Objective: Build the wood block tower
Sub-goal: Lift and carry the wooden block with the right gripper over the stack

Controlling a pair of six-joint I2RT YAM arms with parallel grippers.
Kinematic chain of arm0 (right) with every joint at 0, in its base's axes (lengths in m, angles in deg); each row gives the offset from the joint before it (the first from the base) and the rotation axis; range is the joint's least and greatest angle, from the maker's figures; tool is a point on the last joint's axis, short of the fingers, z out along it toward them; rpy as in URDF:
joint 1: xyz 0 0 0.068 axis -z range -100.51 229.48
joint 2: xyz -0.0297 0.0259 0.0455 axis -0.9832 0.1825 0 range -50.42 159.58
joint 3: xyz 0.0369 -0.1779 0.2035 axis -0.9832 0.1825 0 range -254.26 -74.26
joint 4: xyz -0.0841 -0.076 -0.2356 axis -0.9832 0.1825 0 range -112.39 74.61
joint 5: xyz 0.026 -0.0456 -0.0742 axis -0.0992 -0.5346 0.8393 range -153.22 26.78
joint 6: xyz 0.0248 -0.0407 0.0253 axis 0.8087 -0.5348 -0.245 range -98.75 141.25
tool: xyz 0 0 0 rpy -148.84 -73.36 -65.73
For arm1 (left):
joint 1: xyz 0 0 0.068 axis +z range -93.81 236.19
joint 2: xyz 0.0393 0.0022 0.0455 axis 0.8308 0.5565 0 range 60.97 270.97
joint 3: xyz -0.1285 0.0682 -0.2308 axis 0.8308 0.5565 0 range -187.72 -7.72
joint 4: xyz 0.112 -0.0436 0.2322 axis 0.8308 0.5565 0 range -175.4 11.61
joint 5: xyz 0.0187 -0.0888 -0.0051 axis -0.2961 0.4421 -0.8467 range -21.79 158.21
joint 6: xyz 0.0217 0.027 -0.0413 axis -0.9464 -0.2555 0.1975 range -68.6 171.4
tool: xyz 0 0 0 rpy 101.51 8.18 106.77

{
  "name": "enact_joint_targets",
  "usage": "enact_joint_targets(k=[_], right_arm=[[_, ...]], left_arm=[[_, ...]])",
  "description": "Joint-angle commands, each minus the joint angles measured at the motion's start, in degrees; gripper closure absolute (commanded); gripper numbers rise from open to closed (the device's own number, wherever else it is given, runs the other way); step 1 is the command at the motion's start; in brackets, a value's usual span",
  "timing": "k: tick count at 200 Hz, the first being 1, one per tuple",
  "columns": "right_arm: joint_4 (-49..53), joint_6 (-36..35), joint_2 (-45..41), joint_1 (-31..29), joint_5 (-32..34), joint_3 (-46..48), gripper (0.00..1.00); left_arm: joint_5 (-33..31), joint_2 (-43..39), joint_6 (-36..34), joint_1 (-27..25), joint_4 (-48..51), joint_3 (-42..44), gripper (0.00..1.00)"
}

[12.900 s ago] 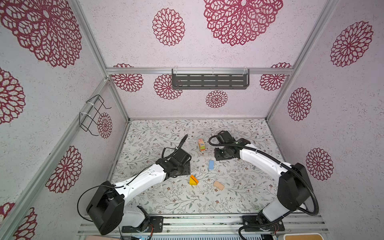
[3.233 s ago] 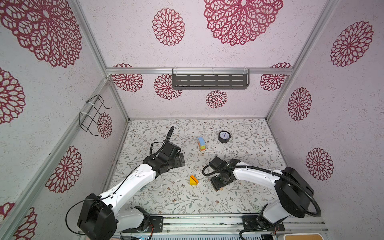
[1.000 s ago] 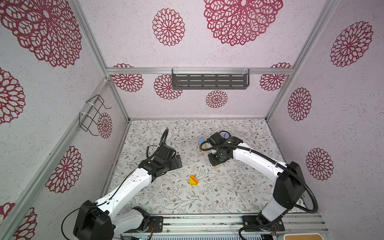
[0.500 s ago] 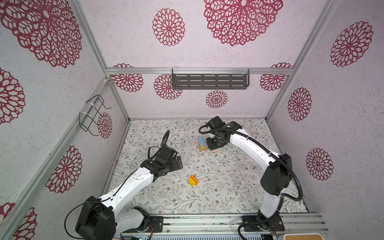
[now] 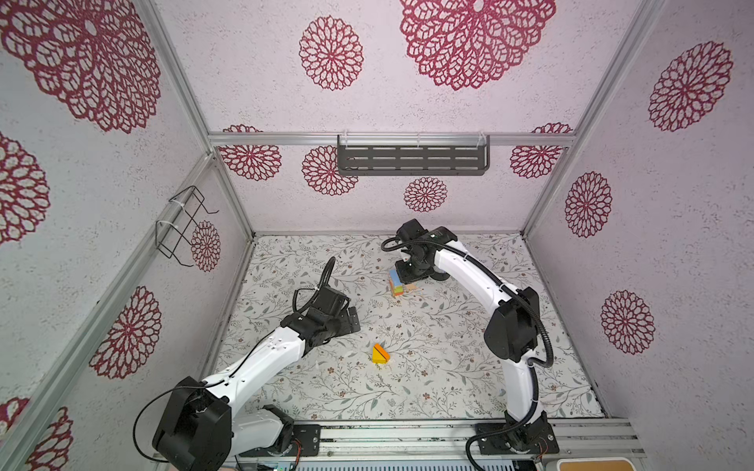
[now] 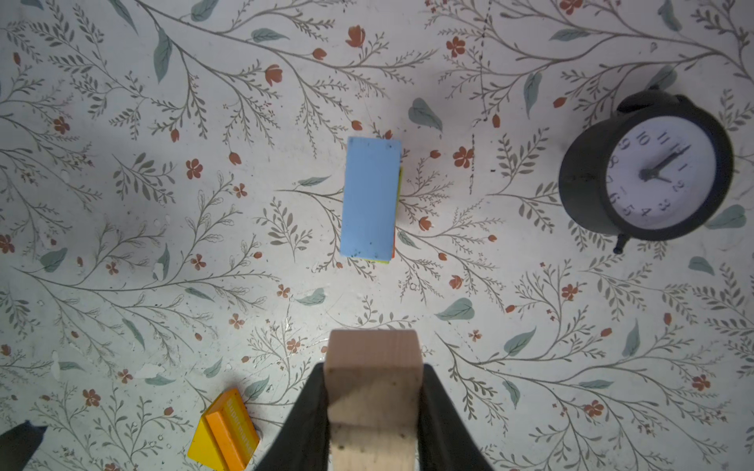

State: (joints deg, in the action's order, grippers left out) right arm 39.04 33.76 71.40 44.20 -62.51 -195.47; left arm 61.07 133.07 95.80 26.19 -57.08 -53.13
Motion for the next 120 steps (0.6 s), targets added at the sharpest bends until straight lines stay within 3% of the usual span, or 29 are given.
enact_joint_targets(k=[1,120], right_arm=[[3.05,-0.18,1.30,0.30,-0.18,-4.94,0.75],[2.26,2.03,8.20,0.37,-1.39,-12.55,0.75]], left_arm=[[-0.27,1.01,0.49,0.33,-2.29,1.11,0.03],[0.30,2.96,0.33,0.38,-4.23,1.81,0.03]])
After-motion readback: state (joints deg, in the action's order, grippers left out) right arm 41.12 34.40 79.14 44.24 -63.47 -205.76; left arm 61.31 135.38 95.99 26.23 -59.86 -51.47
